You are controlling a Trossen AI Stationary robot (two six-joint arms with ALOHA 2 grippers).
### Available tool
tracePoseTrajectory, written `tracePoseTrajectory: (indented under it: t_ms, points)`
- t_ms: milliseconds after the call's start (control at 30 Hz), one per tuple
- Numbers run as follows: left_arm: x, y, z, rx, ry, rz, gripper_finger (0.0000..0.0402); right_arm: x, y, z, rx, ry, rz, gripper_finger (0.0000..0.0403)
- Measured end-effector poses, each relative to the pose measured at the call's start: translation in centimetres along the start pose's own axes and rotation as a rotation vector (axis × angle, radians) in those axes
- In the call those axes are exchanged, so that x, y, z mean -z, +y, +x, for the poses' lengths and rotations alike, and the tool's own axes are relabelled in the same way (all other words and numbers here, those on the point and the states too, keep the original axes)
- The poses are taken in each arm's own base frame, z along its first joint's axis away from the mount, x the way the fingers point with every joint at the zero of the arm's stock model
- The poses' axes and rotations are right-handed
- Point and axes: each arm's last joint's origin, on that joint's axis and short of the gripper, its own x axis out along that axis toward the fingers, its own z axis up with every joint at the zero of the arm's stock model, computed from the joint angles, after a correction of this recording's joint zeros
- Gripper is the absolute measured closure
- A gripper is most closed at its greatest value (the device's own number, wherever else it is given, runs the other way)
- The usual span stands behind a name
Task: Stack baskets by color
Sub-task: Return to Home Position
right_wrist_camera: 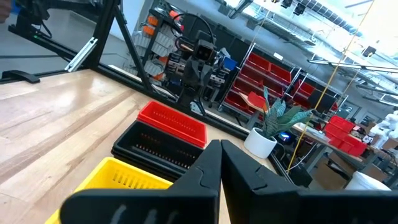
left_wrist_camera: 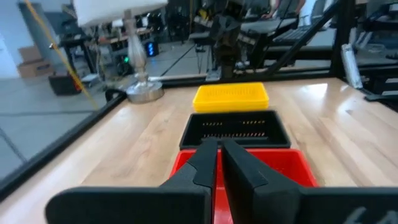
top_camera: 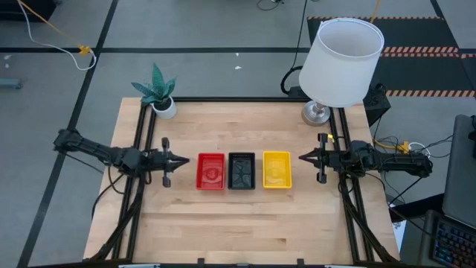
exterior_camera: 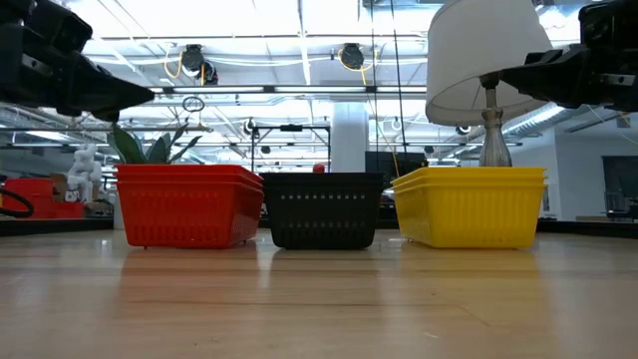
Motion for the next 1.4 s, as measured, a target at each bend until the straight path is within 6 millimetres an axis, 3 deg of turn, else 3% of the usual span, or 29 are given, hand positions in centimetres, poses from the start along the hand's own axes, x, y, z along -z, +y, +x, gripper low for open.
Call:
tracePoseTrajectory:
  t_ms: [433,1400]
  points:
    - [-0.8,1.2,-1.3,0.013,-0.126,0.056,0.0376,0.0,0.0,0.0,0.001,-0.003,0.0,0.0403]
    - [-0.3,2.3,-0.9,0.056,-0.092,0.018,0.0376,0.0,0.0,0.0,0.001,-0.003,0.0,0.0403]
